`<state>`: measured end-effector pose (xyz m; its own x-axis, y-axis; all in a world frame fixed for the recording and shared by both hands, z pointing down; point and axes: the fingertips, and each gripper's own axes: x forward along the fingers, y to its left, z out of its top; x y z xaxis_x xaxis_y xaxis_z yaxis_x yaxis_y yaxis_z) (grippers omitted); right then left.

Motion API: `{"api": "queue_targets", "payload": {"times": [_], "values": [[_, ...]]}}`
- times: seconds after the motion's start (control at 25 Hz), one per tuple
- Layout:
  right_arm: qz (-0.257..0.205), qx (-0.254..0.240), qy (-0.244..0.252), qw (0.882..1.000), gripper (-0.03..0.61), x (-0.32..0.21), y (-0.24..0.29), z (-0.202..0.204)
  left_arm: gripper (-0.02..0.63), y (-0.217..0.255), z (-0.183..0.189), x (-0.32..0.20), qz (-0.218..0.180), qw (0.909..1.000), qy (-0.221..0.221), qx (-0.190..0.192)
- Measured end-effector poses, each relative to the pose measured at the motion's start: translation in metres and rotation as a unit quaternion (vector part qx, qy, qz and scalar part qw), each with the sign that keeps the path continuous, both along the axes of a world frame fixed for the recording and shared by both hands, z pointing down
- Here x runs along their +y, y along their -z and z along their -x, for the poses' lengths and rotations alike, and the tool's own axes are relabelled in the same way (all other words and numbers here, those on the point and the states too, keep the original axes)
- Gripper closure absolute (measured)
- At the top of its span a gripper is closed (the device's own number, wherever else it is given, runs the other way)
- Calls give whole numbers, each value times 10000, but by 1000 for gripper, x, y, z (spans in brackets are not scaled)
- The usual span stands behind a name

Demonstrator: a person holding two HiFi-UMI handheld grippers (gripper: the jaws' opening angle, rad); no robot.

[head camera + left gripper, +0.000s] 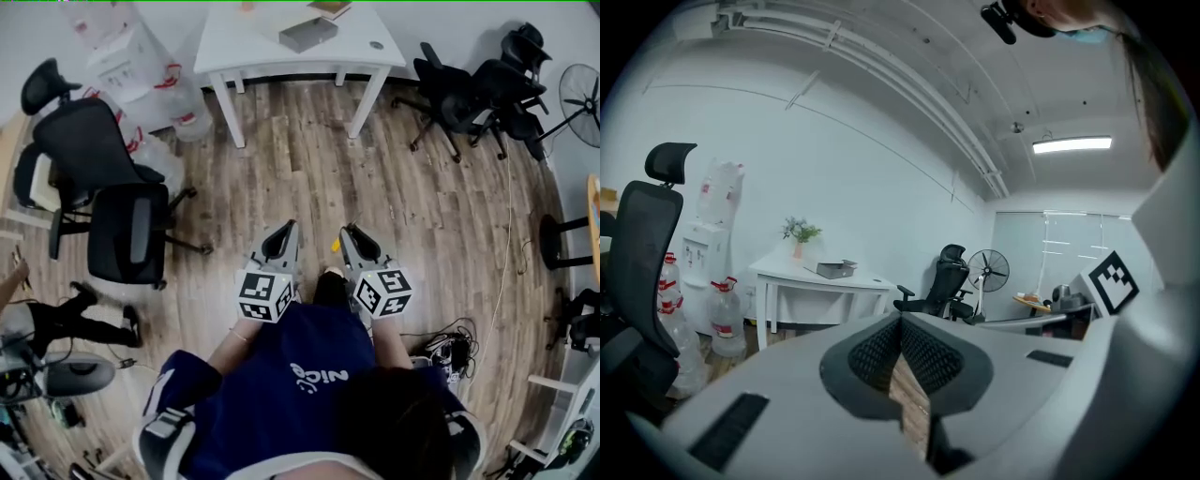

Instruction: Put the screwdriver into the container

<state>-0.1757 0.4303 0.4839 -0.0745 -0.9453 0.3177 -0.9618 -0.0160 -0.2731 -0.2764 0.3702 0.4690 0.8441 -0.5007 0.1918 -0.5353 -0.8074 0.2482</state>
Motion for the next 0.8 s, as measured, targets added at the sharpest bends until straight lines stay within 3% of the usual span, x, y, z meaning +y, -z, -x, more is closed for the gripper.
{"api": "queue_targets", "payload": {"times": [0.32, 0.52, 0.8], "values": [[78, 52, 374, 9993, 488, -42, -17, -14, 597, -18, -18, -41, 67, 9996, 236, -104], [103, -30, 566, 9983, 488, -87, -21, -59, 597, -18, -57, -78, 97, 9989, 427, -136], [-10, 256, 988, 9948, 488, -159, 1, -138, 597, 2, -135, -141, 77, 9971, 762, -20]]}}
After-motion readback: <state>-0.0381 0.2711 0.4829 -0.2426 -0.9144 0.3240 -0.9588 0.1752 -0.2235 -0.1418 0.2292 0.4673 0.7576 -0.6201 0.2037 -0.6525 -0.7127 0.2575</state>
